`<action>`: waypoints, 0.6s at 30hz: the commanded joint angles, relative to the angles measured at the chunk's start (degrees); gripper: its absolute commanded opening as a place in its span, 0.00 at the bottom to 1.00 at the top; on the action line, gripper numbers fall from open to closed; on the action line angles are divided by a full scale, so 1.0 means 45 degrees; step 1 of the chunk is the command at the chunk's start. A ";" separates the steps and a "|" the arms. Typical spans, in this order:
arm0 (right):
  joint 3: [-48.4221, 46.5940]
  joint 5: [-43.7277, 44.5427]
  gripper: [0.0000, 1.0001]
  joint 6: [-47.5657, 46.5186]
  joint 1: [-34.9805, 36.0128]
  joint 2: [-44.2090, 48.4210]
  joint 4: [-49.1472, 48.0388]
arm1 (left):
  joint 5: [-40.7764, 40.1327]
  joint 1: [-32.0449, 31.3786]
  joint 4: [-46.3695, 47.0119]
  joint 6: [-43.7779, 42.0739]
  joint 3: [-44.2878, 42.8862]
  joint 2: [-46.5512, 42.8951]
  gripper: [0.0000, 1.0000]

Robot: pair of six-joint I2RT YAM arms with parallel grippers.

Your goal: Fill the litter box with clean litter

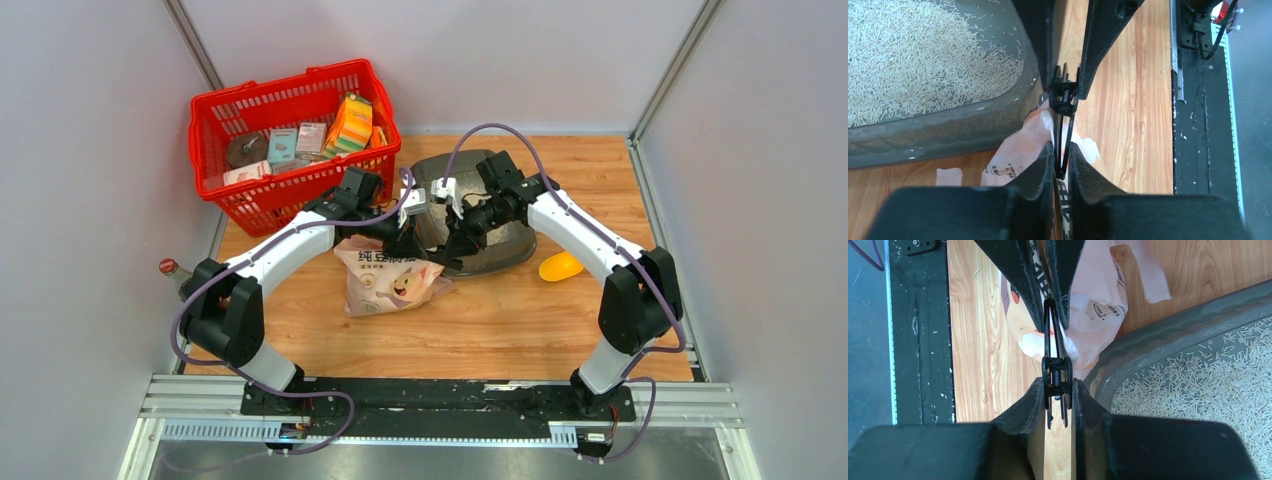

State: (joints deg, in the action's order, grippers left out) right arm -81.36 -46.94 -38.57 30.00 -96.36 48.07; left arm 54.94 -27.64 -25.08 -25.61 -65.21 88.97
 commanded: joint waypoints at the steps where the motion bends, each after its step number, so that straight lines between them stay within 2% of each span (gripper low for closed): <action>1: -0.0044 0.0216 0.08 0.0231 0.0053 0.0201 -0.0469 | -0.0157 -0.0108 -0.0090 0.0241 -0.0509 -0.0102 0.27; 2: -0.0083 0.0254 0.06 0.0192 -0.0006 0.0298 -0.0372 | -0.0235 -0.0050 -0.0129 0.0183 -0.0509 -0.0161 0.35; 4: -0.0200 0.0119 0.00 -0.0041 -0.0239 0.0455 0.0153 | -0.0333 0.0047 -0.0343 0.0046 -0.0450 -0.0317 0.40; 11: -0.1313 -0.0429 0.00 -0.1701 -0.0944 0.0845 0.2674 | -0.0373 0.0614 -0.0872 -0.0716 -0.0060 -0.0708 0.40; 12: -0.1507 -0.0409 0.00 -0.1916 -0.0982 0.0885 0.2947 | -0.0392 0.0672 -0.0910 -0.0774 0.0037 -0.0728 0.38; 14: -0.1626 -0.0351 0.00 -0.2539 -0.1061 0.1157 0.3476 | -0.0315 0.0712 -0.0911 -0.1008 0.0135 -0.0766 0.30; 16: -0.1626 -0.0098 0.00 -0.2874 -0.1061 0.1372 0.3555 | -0.0236 0.0712 -0.0775 -0.1010 0.0272 -0.0786 0.16; 18: -0.1801 0.0176 0.00 -0.3478 -0.1061 0.1393 0.3613 | -0.0021 0.0712 -0.0328 -0.0699 0.0369 -0.0786 0.09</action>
State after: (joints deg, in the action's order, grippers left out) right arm -86.11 -47.24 -47.42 25.04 -93.30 61.23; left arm 52.62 -24.62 -28.56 -27.83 -64.36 87.55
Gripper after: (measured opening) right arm 0.081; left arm 0.150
